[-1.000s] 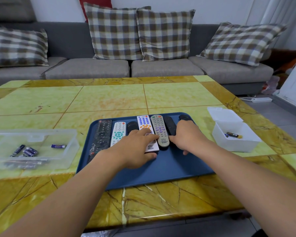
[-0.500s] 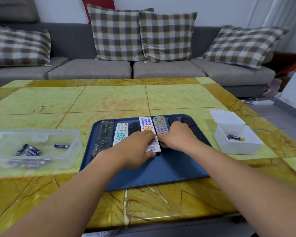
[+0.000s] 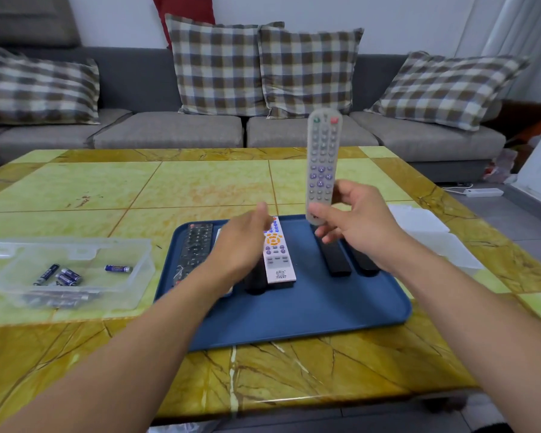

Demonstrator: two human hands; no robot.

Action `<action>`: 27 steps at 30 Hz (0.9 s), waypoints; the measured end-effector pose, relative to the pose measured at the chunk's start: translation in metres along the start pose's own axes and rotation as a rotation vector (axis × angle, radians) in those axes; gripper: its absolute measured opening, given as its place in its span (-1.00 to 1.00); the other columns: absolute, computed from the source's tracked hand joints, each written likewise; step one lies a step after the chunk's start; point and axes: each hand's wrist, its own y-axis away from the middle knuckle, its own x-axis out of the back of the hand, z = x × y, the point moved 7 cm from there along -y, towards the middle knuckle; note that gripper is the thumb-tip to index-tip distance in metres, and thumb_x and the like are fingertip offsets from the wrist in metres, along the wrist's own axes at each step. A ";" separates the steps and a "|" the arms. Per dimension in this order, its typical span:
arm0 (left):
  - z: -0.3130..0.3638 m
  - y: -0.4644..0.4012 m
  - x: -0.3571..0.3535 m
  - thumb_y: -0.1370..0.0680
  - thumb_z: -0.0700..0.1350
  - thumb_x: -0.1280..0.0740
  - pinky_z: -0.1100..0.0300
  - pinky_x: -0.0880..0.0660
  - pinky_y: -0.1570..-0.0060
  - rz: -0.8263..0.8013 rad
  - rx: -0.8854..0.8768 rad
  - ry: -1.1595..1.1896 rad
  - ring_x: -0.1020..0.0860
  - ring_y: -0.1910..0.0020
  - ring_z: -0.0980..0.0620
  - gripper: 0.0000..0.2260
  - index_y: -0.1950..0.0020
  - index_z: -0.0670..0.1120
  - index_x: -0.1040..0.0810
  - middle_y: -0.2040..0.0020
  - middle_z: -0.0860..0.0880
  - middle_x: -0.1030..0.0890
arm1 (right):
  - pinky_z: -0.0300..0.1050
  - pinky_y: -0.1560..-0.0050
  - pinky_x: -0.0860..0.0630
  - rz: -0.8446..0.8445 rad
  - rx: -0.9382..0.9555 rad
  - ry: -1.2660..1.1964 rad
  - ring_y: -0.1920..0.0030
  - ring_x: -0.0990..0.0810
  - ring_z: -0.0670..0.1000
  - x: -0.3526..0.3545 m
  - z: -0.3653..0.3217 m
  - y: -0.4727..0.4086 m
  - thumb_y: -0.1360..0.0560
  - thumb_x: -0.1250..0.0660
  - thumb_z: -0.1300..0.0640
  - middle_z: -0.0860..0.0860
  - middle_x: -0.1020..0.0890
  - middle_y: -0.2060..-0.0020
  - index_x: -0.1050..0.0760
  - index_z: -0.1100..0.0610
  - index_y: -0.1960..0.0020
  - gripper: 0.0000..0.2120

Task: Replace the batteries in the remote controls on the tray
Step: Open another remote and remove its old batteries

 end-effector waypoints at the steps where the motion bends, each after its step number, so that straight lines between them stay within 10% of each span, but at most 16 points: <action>1: -0.003 0.001 -0.003 -0.62 0.33 -0.06 -0.15 -0.59 -0.15 -0.069 0.163 0.301 -0.66 -0.08 -0.15 -0.40 -0.12 -0.14 -0.61 -0.14 -0.14 -0.66 | -0.14 0.34 -0.61 0.062 0.159 0.156 0.37 -0.65 0.01 0.006 -0.011 0.000 -0.49 -0.46 0.23 0.03 -0.67 0.05 -0.59 0.12 -0.14 -0.77; 4: 0.013 0.026 -0.028 -0.54 0.33 -0.20 -0.07 -0.65 -0.02 -0.471 0.370 0.792 -0.67 -0.06 -0.26 -0.30 -0.30 -0.28 -0.52 -0.19 -0.28 -0.64 | -0.20 0.13 -0.56 0.135 0.596 0.525 0.16 -0.62 -0.06 0.004 -0.033 0.010 -0.42 -0.50 0.29 -0.03 -0.63 0.05 -0.64 0.12 -0.06 -0.76; 8: 0.032 0.044 -0.040 -0.55 -0.10 -0.28 0.16 -0.66 0.12 -0.583 0.314 0.928 -0.68 0.17 -0.06 -0.66 -0.19 -0.32 -0.57 0.02 -0.20 -0.68 | -0.15 -0.02 -0.55 0.178 0.746 0.482 0.00 -0.60 -0.03 -0.003 -0.035 0.017 -0.34 -0.41 0.50 0.03 -0.60 0.00 -0.68 0.18 -0.06 -0.62; 17: 0.020 0.029 -0.024 -0.66 -0.08 -0.29 0.03 -0.64 0.15 -0.271 -0.018 0.223 -0.62 0.26 0.00 -0.81 -0.27 -0.01 -0.43 0.12 -0.14 -0.71 | -0.05 0.06 -0.63 -0.110 -0.012 -0.294 0.02 -0.72 0.09 -0.013 0.009 0.001 -0.56 -0.24 0.41 0.16 -0.68 -0.09 -0.56 0.20 -0.27 -0.67; 27: 0.027 0.031 -0.022 -0.67 -0.01 -0.27 0.01 -0.61 0.28 -0.289 -0.137 0.107 -0.58 0.35 -0.08 -0.84 -0.24 0.06 -0.46 0.21 -0.12 -0.62 | 0.11 -0.07 -0.65 -0.057 0.030 -0.247 0.07 -0.67 0.10 -0.025 0.015 0.000 -0.40 -0.54 0.21 0.13 -0.65 0.06 -0.62 0.15 -0.13 -0.69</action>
